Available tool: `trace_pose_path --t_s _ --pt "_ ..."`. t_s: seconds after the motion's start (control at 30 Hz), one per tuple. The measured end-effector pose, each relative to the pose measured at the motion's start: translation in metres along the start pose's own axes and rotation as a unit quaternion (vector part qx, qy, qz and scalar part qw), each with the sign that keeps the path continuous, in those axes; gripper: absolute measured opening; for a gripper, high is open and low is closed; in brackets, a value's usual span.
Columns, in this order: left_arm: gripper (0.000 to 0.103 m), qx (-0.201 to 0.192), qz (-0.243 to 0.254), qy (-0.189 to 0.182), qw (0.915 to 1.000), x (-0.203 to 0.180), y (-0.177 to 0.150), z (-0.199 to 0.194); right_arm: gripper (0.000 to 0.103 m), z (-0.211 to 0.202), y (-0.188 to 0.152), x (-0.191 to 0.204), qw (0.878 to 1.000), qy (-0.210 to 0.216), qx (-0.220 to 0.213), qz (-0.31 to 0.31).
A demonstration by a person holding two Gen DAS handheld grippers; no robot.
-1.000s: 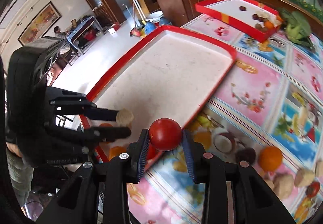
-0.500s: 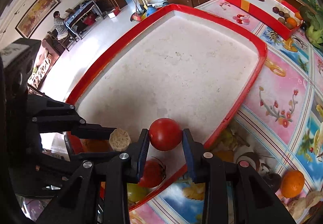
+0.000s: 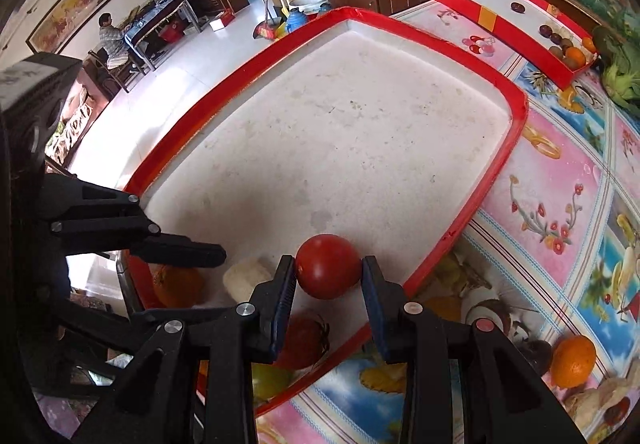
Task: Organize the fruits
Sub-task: 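Lower the tomato into the tray and open the right tool, then withdraw both tools from the tray back toward the fruit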
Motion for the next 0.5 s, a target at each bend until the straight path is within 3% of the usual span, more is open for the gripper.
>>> trace_pose_path --t_s 0.17,0.3,0.4,0.5 --pt "0.046 -0.004 0.000 0.023 0.9997 0.002 -0.001 -0.004 0.043 -0.022 -0.004 -0.003 1.000 0.007 -0.020 0.014" --pt "0.047 -0.007 0.003 0.038 0.9993 0.000 0.000 -0.007 0.046 -0.043 -0.011 -0.008 0.999 0.012 -0.037 0.029" --pt "0.057 -0.014 0.005 0.050 0.9986 -0.003 0.001 -0.011 0.050 -0.060 -0.022 -0.019 0.998 -0.001 -0.047 0.047" --pt "0.058 -0.023 0.010 0.062 0.9978 -0.010 0.003 -0.014 0.052 -0.075 -0.036 -0.031 0.996 -0.022 -0.049 0.064"
Point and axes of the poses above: each gripper's, at about its wrist camera, not at the fingertips, and z roughly the way its jaws point, x to its left, y to its top, the point moved 9 cm from there along z, roughly the way its jaws point
